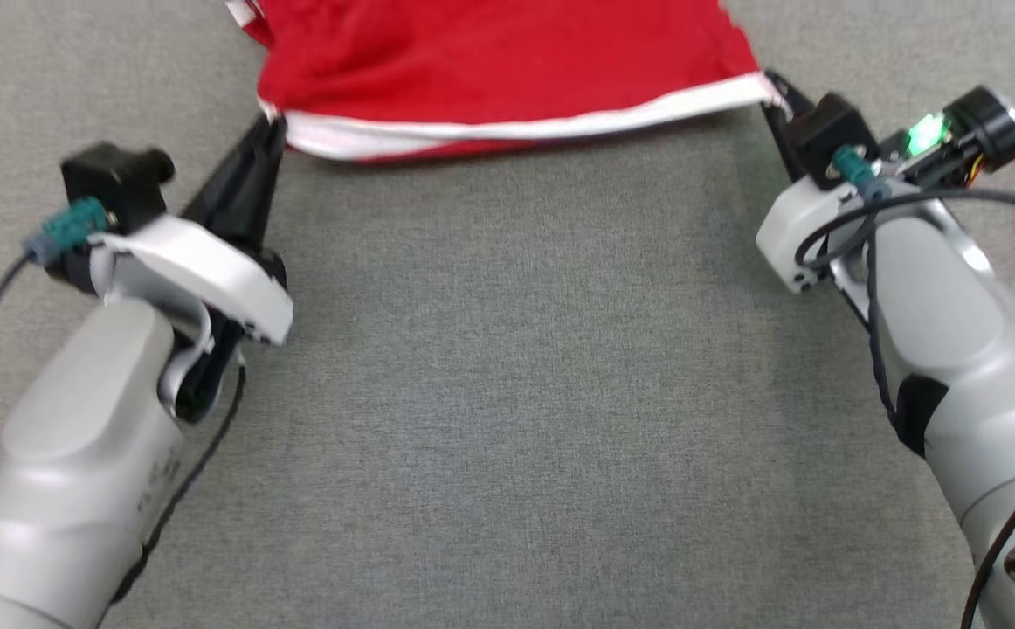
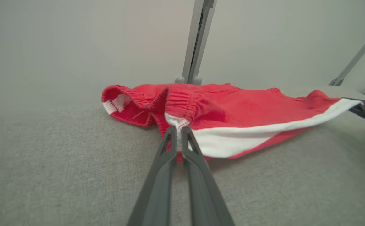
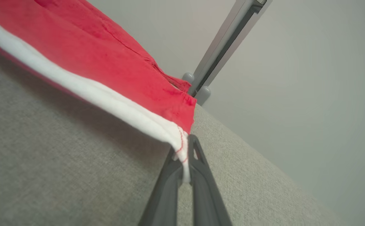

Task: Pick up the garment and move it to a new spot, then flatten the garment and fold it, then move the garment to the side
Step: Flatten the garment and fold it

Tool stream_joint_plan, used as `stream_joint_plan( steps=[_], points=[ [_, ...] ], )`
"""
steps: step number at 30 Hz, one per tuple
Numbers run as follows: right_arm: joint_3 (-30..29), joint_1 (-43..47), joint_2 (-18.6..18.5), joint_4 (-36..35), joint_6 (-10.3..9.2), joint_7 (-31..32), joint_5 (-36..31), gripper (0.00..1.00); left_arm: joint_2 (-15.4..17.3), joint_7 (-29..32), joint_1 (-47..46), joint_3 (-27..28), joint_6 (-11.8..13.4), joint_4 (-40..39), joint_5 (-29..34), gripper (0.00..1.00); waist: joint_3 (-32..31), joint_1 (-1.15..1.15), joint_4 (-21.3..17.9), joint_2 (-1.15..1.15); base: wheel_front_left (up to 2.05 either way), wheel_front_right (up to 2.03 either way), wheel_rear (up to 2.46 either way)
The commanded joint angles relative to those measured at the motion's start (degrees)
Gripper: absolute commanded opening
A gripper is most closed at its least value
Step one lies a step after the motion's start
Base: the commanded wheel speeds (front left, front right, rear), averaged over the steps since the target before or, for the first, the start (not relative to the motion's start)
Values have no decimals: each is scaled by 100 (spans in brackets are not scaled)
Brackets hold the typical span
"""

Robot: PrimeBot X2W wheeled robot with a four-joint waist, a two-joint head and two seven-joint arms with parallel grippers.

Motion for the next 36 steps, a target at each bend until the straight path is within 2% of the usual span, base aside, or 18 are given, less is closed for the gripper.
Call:
stream_joint_plan(
  steps=[1,7,11,14,19,23,27,29,30,36],
  points=[
    [135,170,-45,19,-15,-40,102,0,58,-23,174,-87,-5,-53,24,0,-288,0,63,0,0,0,0],
    [821,730,-286,262,-15,-38,553,0,159,-24,800,-655,-5,47,32,0,-831,0,122,0,0,0,0],
    [1330,1115,-375,495,-15,-39,1079,0,171,-23,1136,-1020,-5,69,87,0,-1189,0,137,0,0,0,0],
    [1599,1246,-435,563,-15,-39,1410,0,171,-23,1254,-1113,-5,36,104,0,-1337,0,138,0,0,0,0],
    [2370,1692,-635,590,-15,-26,2314,0,177,-23,1688,-1321,-5,-78,175,0,-1696,0,121,0,0,0,0],
    [3046,2071,-934,244,-15,201,3171,0,216,-23,2009,-1412,-3,-205,262,0,-1939,0,94,0,0,0,0],
    [3936,2424,-1519,-592,-15,601,4050,0,282,-24,2362,-1446,-3,-425,349,0,-2137,0,21,0,0,0,0],
    [4414,2478,-2044,-1120,-16,864,4447,0,328,-24,2528,-1515,-3,-566,403,0,-2192,0,-18,0,0,0,0],
    [4733,2505,-2512,-1630,-16,1092,4855,0,395,-23,2679,-1599,-2,-675,415,0,-2214,0,-54,0,0,0,0],
    [5133,2577,-3762,-3028,-17,1562,5724,0,557,154,2982,-1735,0,-1103,210,0,-2197,0,-134,0,0,0,0]
  ],
)
